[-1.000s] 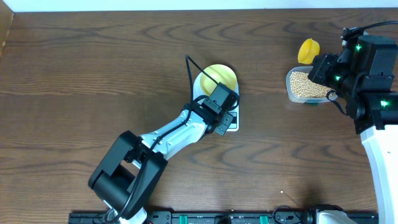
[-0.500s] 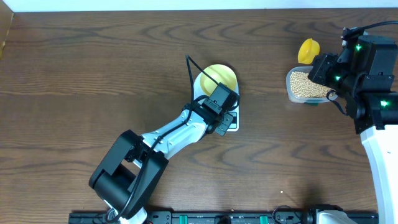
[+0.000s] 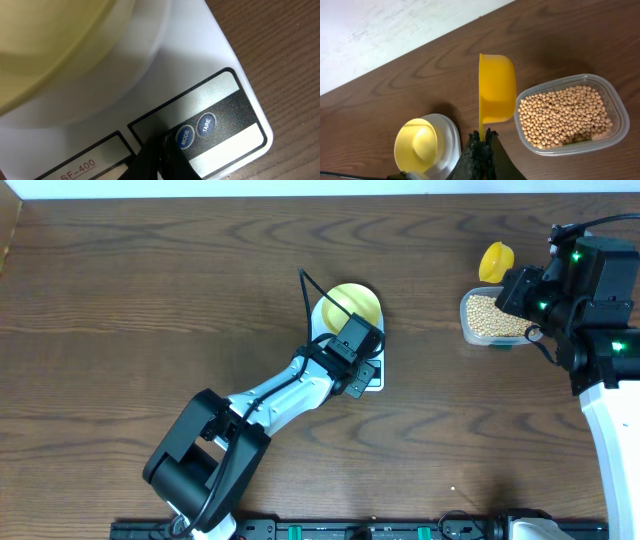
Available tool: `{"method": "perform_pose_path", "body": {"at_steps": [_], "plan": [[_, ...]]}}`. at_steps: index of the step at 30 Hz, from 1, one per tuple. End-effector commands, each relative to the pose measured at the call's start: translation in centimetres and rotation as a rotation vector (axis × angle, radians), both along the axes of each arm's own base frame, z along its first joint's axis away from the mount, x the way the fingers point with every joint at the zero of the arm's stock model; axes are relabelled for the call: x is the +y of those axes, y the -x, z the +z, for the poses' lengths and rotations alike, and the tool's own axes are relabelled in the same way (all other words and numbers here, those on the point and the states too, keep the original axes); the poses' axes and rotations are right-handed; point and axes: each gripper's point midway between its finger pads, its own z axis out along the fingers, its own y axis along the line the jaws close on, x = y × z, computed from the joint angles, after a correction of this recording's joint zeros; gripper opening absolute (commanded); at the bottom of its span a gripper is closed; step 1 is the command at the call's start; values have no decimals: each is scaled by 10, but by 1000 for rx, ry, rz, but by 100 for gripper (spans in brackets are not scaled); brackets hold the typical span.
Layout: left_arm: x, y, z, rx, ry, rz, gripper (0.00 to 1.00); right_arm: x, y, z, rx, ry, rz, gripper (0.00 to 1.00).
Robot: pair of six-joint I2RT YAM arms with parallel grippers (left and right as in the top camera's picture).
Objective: Scoop item into bowl and weigh 50g on scale
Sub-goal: 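Press the scale's TARE button with the left gripper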
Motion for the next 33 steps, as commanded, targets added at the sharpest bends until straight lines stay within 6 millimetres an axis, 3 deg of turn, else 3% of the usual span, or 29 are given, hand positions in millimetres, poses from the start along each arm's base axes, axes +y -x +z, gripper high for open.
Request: {"method": "perform_pose_path", "body": {"at_steps": [1, 27, 30, 33], "plan": [[11, 10, -23, 56, -61, -2, 7, -4, -2, 12, -31, 18, -4, 1], [11, 11, -24, 59, -63, -2, 7, -4, -2, 12, -31, 18, -3, 1], [12, 12, -29, 69, -72, -2, 7, -4, -2, 13, -33, 18, -4, 1], [17, 18, -48, 112, -101, 9, 7, -4, -2, 13, -33, 18, -4, 1]]}}
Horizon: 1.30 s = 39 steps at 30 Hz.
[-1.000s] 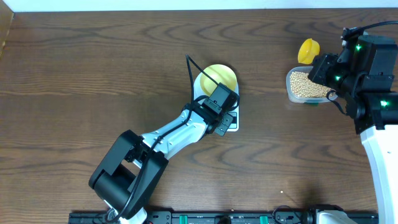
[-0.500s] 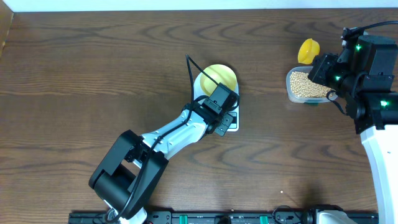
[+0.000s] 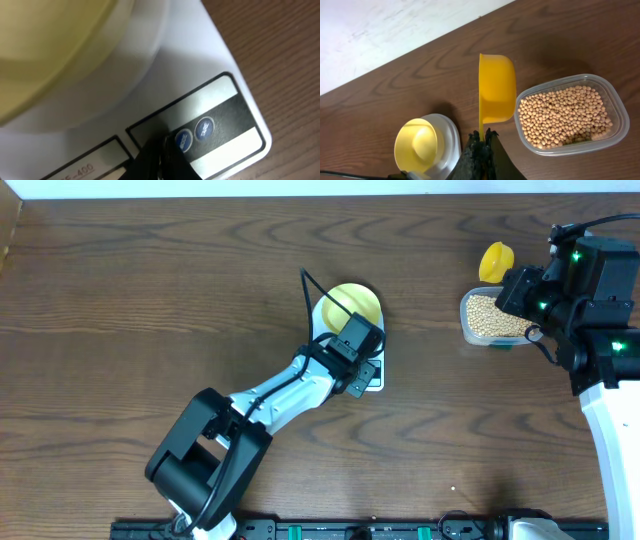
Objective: Scoop item into bowl and weigh 50g on scale
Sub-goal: 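Press the scale's TARE button with the left gripper, then lift the left gripper off the scale and retract it leftward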
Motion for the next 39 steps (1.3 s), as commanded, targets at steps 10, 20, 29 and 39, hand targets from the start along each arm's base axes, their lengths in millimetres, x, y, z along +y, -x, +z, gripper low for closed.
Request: {"method": "perform_pose_path", "body": {"at_steps": [10, 20, 29, 39], "plan": [[24, 26, -53, 139, -123, 13, 7, -4, -2, 13, -33, 18, -3, 1], [35, 29, -54, 151, -172, 50, 7, -4, -2, 12, -32, 18, -3, 1], [37, 31, -55, 157, -179, 50, 7, -4, -2, 13, -35, 18, -4, 1], [39, 30, -55, 152, -189, 54, 7, -5, -2, 13, -35, 21, -7, 1]]}}
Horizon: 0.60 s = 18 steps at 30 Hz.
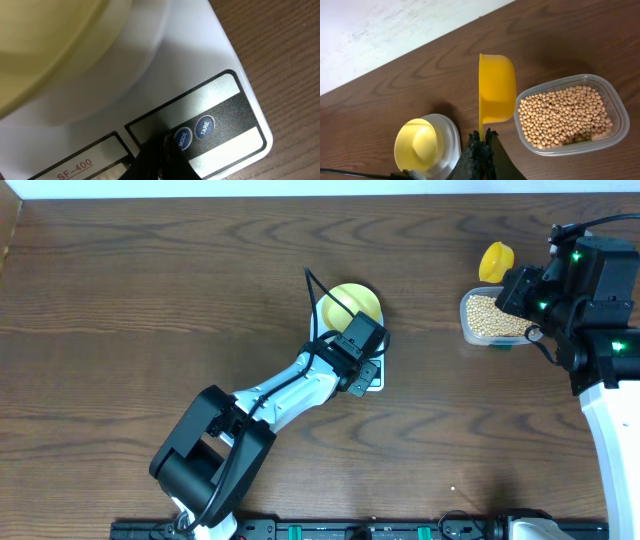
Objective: Scoop item into bowl and weigh 50g on scale
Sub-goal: 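Lift the left gripper off the scale and retract it leftward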
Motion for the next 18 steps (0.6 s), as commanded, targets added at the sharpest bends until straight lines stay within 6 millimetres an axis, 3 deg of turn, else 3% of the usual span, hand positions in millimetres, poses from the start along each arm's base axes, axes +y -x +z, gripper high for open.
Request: {"method": "perform_pose_path", "body": {"at_steps": [1, 18], "plan": [[37, 27, -52, 122, -156, 28, 7, -7, -3, 13, -34, 29, -15, 1], [40, 31, -56, 131, -163, 31, 7, -7, -1, 10, -24, 35, -13, 1]]}}
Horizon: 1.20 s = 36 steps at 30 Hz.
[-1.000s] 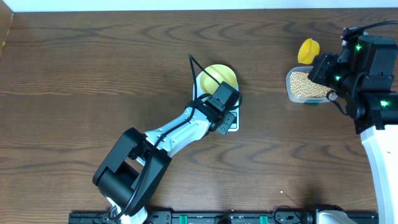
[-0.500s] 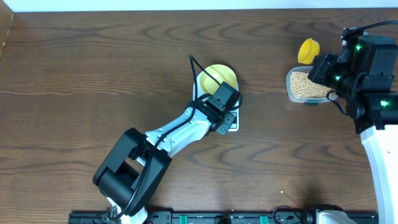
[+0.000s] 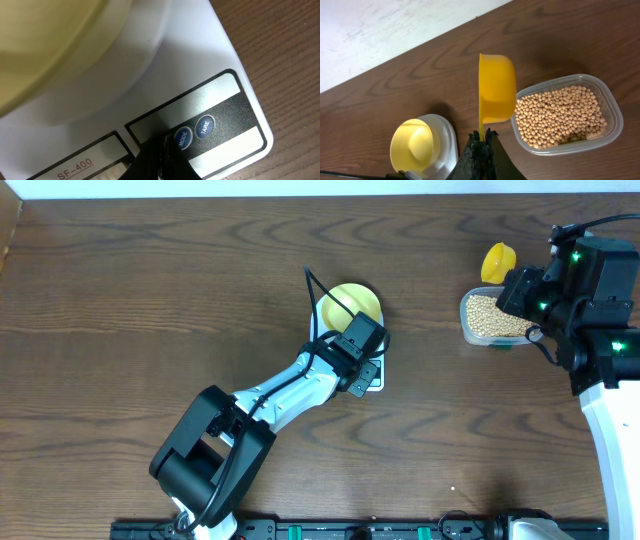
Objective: Scoop item into bowl and weigh 50g on scale
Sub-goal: 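Lift the left gripper off the scale and retract it leftward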
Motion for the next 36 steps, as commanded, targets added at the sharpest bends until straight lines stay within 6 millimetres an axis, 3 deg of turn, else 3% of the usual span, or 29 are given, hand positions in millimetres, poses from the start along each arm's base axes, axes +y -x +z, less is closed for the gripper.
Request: {"method": "perform_pose_path", "body": {"at_steps": [1, 10, 19, 25, 36], "plan": [[40, 31, -56, 131, -161, 30, 7, -5, -1, 12, -28, 19, -5, 1], [47, 39, -77, 183, -201, 40, 7, -5, -1, 12, -28, 19, -5, 1], [48, 41, -72, 187, -201, 51, 7, -5, -1, 11, -25, 19, -5, 1], [39, 30, -41, 118, -140, 53, 7, -5, -1, 11, -25, 19, -5, 1], [26, 14, 61, -83, 36, 60, 7, -5, 0, 10, -20, 19, -5, 1]]}}
